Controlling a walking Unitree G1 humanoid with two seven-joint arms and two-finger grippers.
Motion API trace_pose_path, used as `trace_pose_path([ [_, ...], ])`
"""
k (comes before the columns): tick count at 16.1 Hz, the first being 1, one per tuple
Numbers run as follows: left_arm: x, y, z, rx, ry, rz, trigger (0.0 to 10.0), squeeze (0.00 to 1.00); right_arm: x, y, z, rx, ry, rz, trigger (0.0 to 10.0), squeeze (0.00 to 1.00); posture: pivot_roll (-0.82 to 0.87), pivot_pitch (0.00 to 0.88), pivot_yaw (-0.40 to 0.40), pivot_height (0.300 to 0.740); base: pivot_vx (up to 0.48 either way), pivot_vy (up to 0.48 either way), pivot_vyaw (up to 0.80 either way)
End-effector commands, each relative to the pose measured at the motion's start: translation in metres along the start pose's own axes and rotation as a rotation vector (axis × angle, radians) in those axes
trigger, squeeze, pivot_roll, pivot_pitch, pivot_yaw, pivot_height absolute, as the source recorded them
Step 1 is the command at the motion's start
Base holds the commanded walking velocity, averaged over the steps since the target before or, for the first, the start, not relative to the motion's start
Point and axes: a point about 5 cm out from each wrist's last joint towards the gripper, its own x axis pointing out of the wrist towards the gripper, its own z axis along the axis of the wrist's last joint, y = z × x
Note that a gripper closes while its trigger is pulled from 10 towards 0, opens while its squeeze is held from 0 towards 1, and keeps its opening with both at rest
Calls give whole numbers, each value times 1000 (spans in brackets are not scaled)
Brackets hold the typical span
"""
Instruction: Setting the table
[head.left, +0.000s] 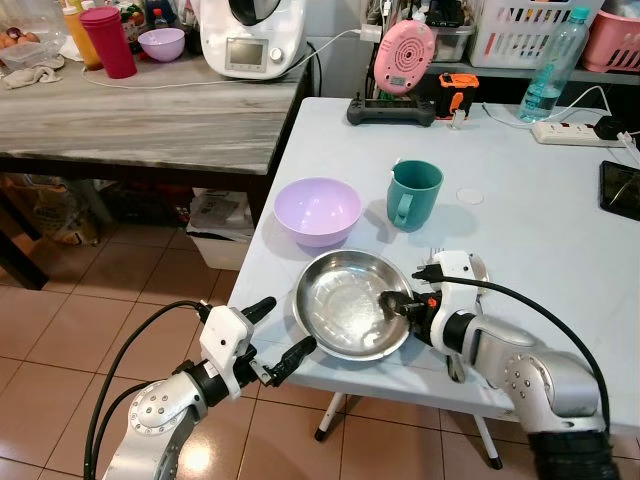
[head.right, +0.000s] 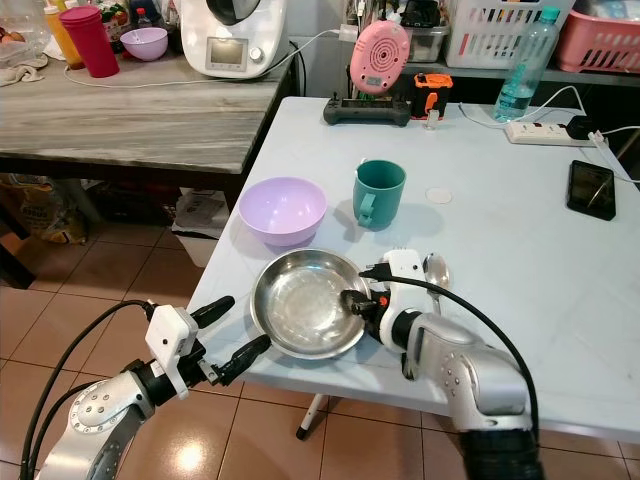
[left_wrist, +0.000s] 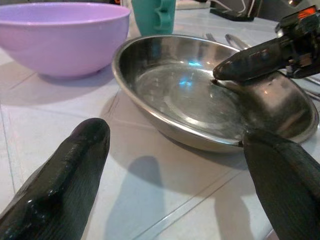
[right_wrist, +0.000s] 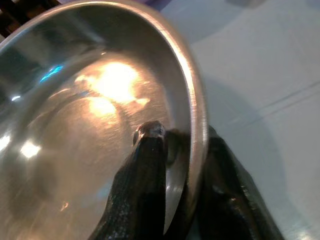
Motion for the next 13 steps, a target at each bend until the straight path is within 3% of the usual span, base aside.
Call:
trace_pose_path([
  [1,-5,6,-2,0,22,34,10000,0,0,-10,-19,-10,107,-49,0,0,-205,87,31,740,0,0,0],
  [6,-7,6,-3,-1,24,34,10000,0,2,-11,-20,12,105,-46,0,0,-201,88,28,740,0,0,0],
  [13,-10,15,1,14,16,31,10000,0,5,-15,-29,104,69,-137,0,0,-202,89,31,740,0,0,0],
])
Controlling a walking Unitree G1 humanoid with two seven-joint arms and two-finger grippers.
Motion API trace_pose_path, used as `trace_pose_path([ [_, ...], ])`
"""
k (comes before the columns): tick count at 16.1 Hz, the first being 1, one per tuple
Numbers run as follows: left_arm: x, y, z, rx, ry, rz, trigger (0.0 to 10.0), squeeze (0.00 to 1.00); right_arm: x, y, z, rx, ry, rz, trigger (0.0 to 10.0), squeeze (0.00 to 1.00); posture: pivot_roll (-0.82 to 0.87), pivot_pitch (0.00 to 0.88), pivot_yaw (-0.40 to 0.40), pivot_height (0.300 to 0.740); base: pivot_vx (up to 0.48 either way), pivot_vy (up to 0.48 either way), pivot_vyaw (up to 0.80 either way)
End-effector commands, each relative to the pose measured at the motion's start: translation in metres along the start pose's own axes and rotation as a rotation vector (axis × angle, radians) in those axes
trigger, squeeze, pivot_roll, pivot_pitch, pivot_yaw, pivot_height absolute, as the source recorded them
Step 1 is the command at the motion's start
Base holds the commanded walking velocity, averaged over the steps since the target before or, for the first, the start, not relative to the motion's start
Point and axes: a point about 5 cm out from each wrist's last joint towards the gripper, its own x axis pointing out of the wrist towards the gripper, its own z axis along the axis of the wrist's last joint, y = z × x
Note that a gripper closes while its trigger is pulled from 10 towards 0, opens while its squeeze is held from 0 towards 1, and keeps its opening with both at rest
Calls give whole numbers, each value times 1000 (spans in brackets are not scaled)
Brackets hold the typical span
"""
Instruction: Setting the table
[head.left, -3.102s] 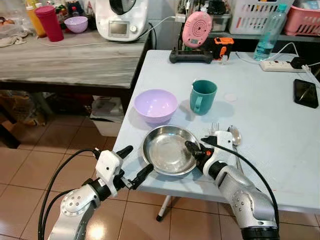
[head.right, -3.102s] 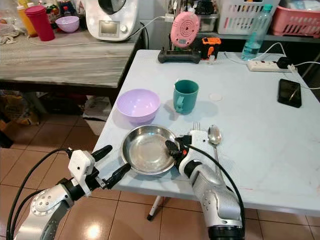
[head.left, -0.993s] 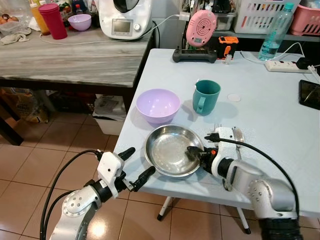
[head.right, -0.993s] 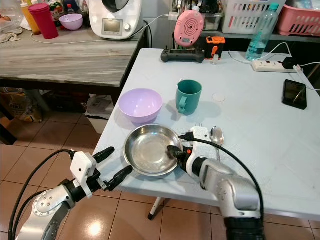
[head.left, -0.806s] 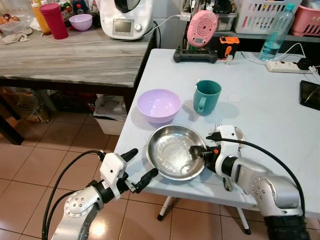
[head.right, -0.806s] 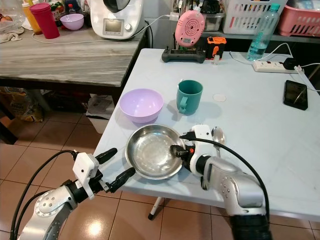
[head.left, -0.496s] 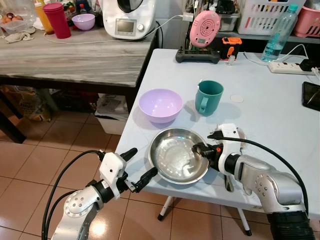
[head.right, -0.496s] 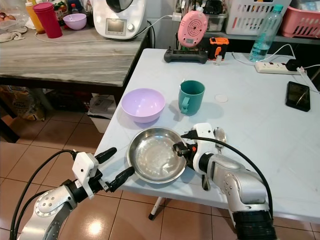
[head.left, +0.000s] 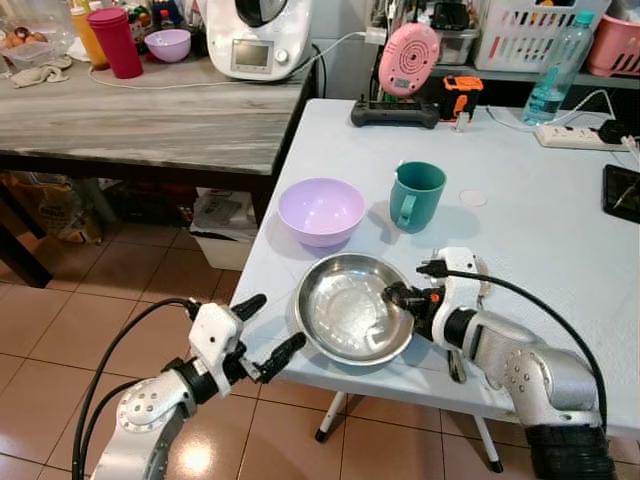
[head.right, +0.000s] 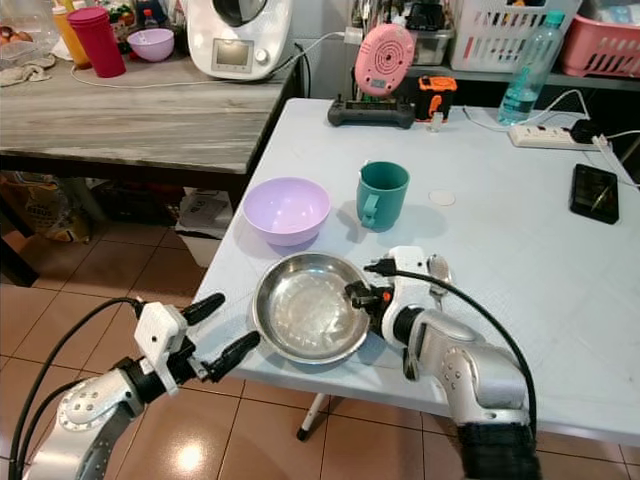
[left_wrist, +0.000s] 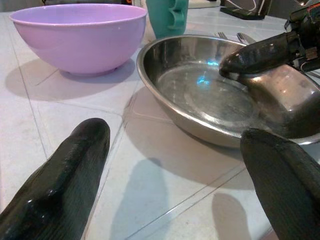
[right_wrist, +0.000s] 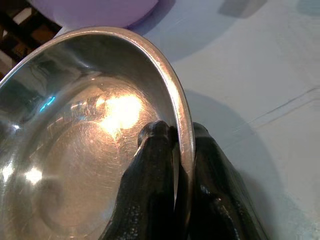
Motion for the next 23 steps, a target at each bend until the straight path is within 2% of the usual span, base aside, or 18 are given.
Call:
trace_pose_path([
  [1,-1,7,1,0,-8,40,10000,0,-1,-16,-24,13,91,-148,0,0,-204,89,31,740,0,0,0],
  [2,3,14,4,-19,-24,108,10000,0,-1,-15,-24,23,63,-171,0,0,-209,89,31,740,0,0,0],
  [4,6,26,5,-4,-25,203,10000,0,1,-11,-24,41,22,-192,0,0,-209,89,31,740,0,0,0],
  [7,11,49,10,-23,-41,370,10000,0,6,2,-23,58,-47,-201,0,0,-212,80,30,740,0,0,0],
  [8,11,58,14,-58,-64,431,10000,0,6,9,-19,54,-99,-187,4784,0,-214,76,32,740,0,0,0],
  [9,13,61,14,-66,-69,455,10000,0,5,11,-16,43,-128,-186,10000,0,-214,76,32,740,0,0,0],
  [10,14,64,15,-73,-71,474,10000,0,5,14,-12,12,-162,-190,10000,0,-214,76,32,740,0,0,0],
  [14,21,63,16,-108,-98,498,10000,0,6,18,-10,-6,-185,-185,10000,0,-220,69,33,740,0,0,-230],
  [23,27,64,18,-132,-123,533,10000,0,9,23,-10,-44,-216,-170,10000,0,-214,66,32,740,0,300,-587],
])
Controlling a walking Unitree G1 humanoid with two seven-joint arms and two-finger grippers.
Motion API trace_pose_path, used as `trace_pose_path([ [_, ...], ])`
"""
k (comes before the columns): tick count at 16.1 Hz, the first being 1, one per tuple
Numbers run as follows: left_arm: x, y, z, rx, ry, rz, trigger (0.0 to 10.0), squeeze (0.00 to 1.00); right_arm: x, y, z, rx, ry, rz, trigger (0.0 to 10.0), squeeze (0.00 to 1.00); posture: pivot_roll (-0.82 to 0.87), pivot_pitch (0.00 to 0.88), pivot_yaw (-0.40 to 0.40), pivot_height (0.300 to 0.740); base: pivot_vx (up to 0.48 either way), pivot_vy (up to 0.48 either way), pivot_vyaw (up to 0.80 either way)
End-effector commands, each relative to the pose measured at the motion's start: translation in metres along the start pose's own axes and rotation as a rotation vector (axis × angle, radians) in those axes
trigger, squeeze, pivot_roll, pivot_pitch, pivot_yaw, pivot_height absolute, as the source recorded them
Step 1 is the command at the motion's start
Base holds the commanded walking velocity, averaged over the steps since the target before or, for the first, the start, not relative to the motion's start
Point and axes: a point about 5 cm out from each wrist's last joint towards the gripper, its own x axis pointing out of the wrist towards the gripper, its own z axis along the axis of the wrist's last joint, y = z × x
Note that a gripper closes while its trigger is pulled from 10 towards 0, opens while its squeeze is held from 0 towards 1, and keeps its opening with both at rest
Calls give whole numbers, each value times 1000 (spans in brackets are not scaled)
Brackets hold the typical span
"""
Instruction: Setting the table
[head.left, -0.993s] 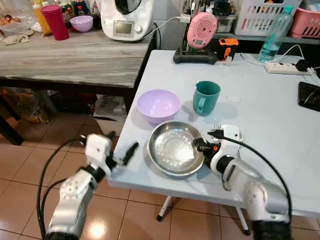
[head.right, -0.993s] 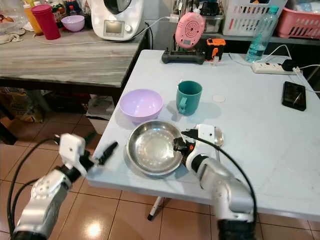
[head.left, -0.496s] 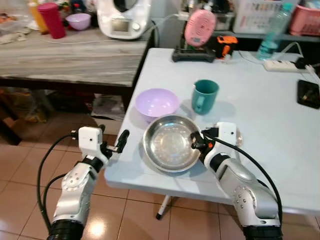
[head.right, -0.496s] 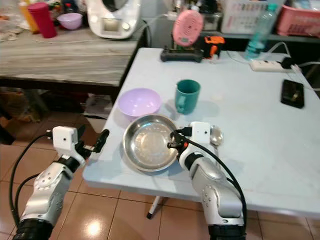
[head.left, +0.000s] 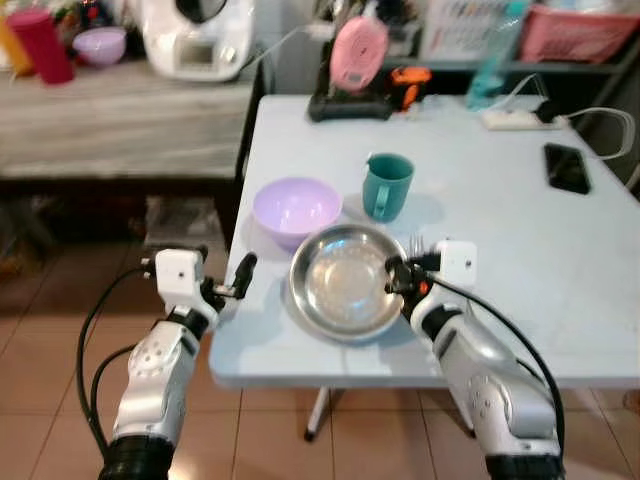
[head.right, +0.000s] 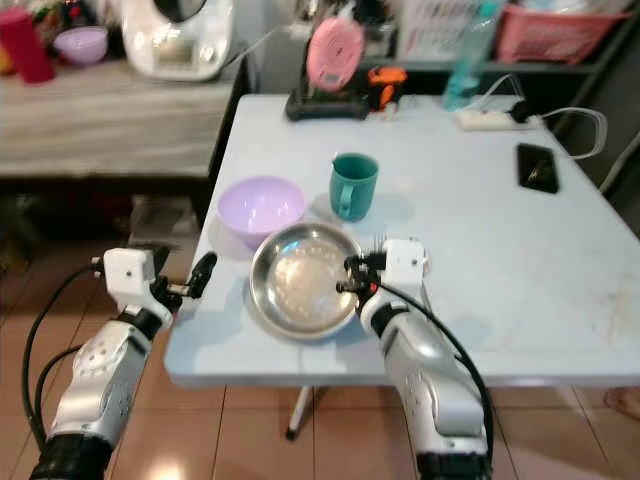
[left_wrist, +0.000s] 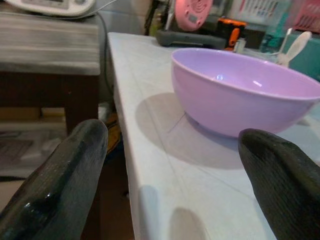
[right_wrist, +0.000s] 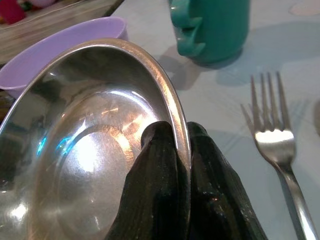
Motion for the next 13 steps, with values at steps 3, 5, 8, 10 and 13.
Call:
trace_pose_path([
  [3,2,-1,0,4,3,-1,10000,0,0,-2,-17,-22,81,-25,10000,0,-214,64,36,740,0,319,0],
  [5,3,-2,0,4,1,-3,10000,0,0,-1,-17,-24,79,-22,10000,0,-216,62,36,740,0,330,0],
  [8,3,-3,-1,1,-1,1,10000,0,0,1,-15,-43,62,1,10000,0,-219,63,33,740,0,403,0],
  [10,3,-4,-1,-3,-4,5,10000,0,0,1,-15,-47,58,6,10000,0,-219,63,33,740,0,480,0],
  [13,4,-4,0,-5,-7,11,10000,0,0,2,-15,-47,55,10,10000,0,-218,62,32,740,0,480,0],
])
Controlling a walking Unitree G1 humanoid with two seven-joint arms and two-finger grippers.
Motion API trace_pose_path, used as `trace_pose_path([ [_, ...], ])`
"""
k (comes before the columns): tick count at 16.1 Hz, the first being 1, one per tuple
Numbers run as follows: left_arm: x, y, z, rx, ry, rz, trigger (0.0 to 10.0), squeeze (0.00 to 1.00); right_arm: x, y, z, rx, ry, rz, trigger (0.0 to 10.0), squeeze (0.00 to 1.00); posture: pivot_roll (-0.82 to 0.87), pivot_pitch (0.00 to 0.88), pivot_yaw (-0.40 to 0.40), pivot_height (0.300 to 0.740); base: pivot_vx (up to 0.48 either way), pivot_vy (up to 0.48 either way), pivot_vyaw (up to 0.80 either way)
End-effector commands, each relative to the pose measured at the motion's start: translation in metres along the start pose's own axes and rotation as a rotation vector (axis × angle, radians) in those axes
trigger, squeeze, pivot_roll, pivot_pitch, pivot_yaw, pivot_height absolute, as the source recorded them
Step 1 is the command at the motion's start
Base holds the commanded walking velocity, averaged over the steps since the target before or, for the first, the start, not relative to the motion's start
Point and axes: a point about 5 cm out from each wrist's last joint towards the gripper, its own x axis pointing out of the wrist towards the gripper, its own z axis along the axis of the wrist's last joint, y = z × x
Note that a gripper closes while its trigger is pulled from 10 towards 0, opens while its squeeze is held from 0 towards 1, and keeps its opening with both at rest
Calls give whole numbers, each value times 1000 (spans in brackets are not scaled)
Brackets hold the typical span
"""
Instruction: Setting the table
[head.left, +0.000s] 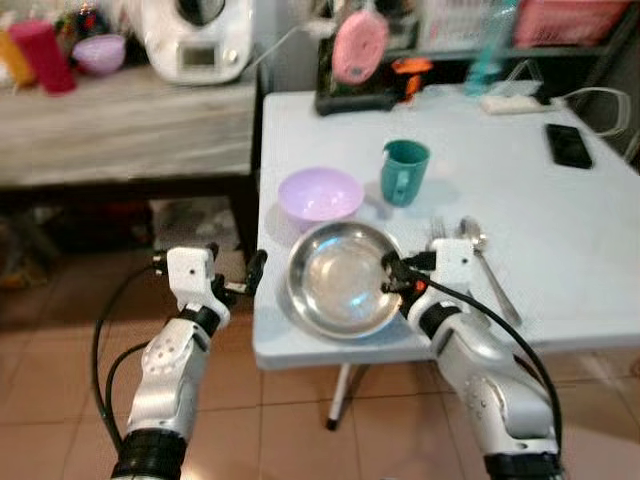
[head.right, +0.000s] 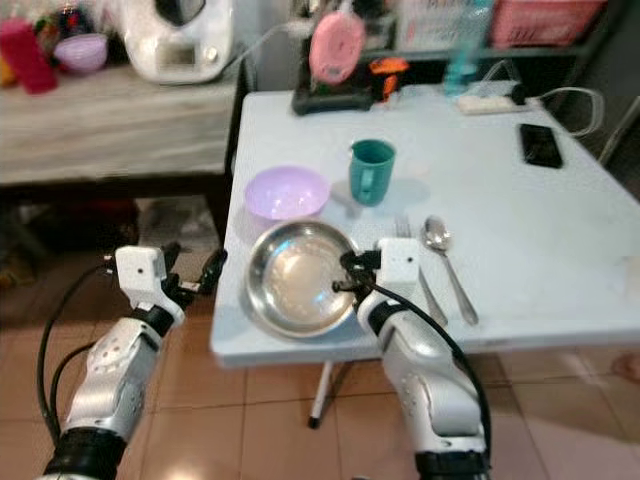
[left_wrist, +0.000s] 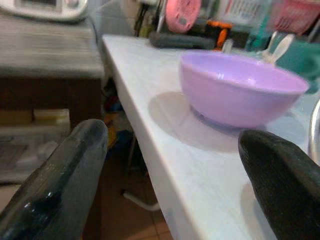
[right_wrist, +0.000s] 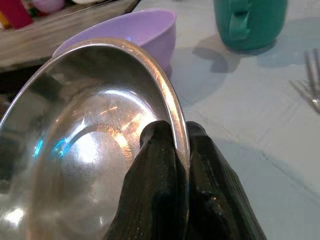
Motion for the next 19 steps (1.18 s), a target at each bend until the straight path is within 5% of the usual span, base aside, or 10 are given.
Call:
trace_pose_path([
  [1,-4,9,0,19,6,31,10000,0,0,2,-15,-7,73,-5,10000,0,-219,62,33,740,0,480,0],
  [19,-2,5,0,27,3,35,10000,0,-1,3,-16,-9,58,0,10000,0,-215,72,40,740,0,480,63],
])
